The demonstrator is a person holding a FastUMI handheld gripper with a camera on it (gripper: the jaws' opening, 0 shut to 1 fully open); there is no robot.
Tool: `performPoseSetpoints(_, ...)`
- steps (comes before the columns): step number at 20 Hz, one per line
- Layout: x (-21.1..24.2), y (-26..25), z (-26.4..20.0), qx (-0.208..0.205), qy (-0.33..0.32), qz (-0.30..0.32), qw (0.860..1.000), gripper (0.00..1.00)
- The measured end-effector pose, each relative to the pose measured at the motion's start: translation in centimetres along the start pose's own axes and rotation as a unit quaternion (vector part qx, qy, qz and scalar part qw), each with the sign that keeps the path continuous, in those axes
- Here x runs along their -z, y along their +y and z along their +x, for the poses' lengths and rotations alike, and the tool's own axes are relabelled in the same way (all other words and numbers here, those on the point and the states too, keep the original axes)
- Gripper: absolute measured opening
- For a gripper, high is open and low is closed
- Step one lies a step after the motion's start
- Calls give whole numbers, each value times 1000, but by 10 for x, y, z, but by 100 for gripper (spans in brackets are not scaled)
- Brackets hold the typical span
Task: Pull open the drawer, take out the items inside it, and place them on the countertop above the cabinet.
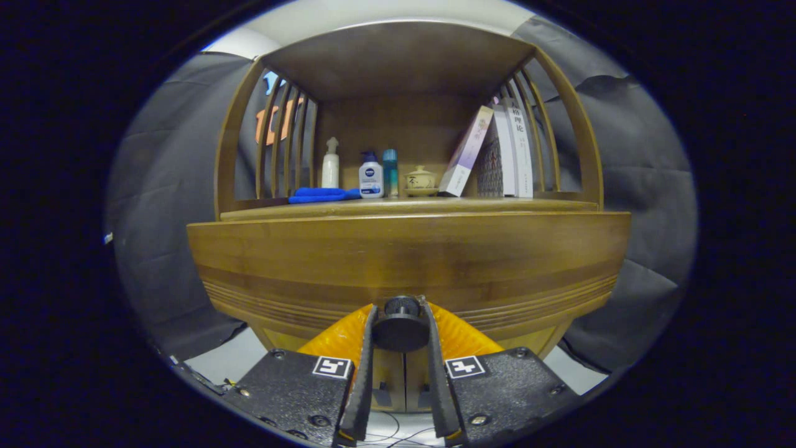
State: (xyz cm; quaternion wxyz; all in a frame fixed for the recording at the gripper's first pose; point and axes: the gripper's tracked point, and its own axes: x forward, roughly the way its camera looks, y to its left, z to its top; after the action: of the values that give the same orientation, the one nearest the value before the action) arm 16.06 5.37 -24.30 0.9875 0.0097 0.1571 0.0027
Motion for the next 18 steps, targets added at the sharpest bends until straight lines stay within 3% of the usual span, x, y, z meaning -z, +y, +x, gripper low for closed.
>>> performPoseSetpoints(18,21,1,-84,-7,3,-7,1000,42)
